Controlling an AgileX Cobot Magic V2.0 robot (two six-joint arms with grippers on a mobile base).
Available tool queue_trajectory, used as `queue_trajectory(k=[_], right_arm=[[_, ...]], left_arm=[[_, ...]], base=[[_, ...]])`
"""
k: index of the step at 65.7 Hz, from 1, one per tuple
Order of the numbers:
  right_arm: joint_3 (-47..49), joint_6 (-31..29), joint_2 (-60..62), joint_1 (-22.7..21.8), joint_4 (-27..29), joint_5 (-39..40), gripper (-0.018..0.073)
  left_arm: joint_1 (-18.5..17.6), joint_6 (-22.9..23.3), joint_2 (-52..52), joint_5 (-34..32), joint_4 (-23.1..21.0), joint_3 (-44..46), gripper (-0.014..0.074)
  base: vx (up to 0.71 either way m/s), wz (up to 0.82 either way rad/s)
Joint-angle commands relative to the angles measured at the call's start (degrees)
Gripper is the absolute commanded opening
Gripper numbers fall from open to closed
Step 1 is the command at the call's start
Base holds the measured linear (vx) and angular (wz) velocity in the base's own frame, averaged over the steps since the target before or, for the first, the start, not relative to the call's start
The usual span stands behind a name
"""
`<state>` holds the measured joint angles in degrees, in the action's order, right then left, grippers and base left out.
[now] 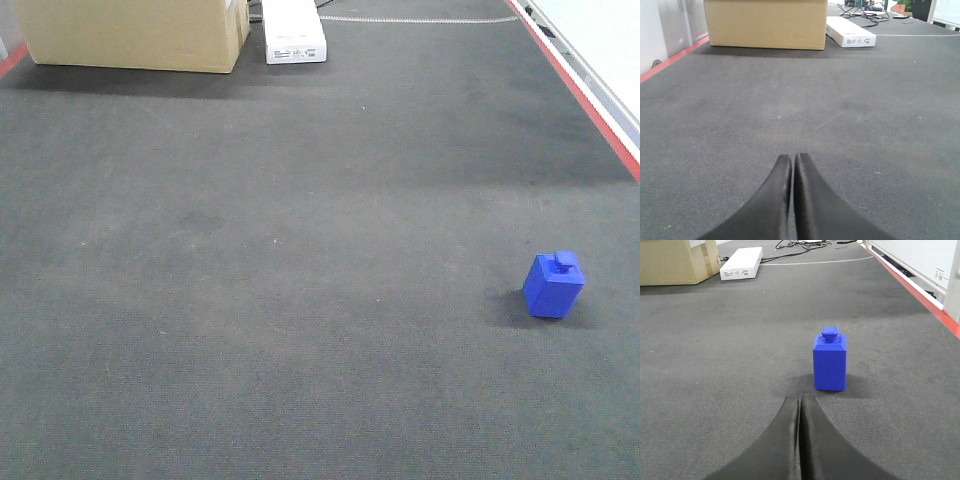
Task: Pour parts from conveyor to right shelf
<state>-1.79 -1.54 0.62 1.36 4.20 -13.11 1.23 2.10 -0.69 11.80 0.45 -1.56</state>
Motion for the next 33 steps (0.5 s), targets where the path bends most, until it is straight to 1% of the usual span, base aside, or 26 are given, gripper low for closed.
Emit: queue_trajectory(k=[1, 33], right_arm=[[-0.3, -0.5, 0.7, -0.3, -0.2, 4.2, -0.0009], [-0.3, -0.5, 0.7, -0.3, -0.2, 4.2, -0.0009]], left_arm=[[-0.3, 0.5, -0.6, -4.5, -0.5, 1.1, -0.0006], [-0.3, 0.5, -0.6, -4.5, -0.5, 1.1, -0.0006]], base=[[0.00, 0.00], [0.00, 0.00]])
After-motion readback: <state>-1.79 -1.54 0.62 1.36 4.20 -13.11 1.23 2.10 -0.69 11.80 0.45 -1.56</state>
